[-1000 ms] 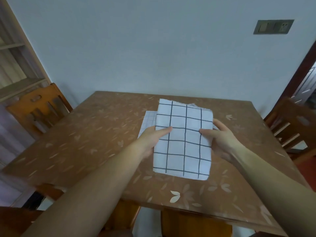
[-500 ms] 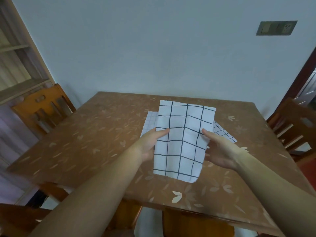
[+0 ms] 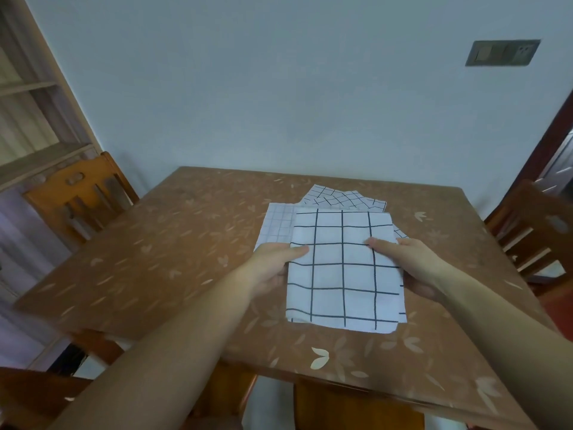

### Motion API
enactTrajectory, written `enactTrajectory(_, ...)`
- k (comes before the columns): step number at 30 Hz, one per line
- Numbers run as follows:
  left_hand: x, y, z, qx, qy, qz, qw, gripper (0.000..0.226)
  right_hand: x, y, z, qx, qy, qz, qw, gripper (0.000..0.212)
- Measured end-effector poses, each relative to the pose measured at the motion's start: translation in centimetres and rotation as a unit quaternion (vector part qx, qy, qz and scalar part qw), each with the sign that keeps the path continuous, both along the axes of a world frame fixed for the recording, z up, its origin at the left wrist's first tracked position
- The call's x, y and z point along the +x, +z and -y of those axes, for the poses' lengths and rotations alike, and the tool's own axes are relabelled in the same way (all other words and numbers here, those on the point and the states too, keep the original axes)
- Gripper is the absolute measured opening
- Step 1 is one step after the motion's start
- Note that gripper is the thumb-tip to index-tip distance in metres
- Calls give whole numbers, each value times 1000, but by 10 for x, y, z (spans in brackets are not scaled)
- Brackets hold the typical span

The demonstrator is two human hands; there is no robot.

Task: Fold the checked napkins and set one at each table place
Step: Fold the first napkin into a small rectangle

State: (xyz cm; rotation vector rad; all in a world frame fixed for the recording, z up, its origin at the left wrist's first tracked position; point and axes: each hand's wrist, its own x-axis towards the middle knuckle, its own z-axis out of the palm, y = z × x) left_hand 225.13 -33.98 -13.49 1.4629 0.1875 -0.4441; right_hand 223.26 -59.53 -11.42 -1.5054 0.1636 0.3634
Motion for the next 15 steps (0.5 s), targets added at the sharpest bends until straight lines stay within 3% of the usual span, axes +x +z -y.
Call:
enactTrajectory(3,2,-1,-1,-1,-7,22,1000,25,-4,1,6,-41,66,-21,997,34)
enactTrajectory(7,0,2,-1,16,-76,29,997,19,-2,1,15,-56,58,-19,997,31)
enactTrajectory(15,-1,3,0,4,-78,25,997,20,-7,7,31,5,53,-48,997,27)
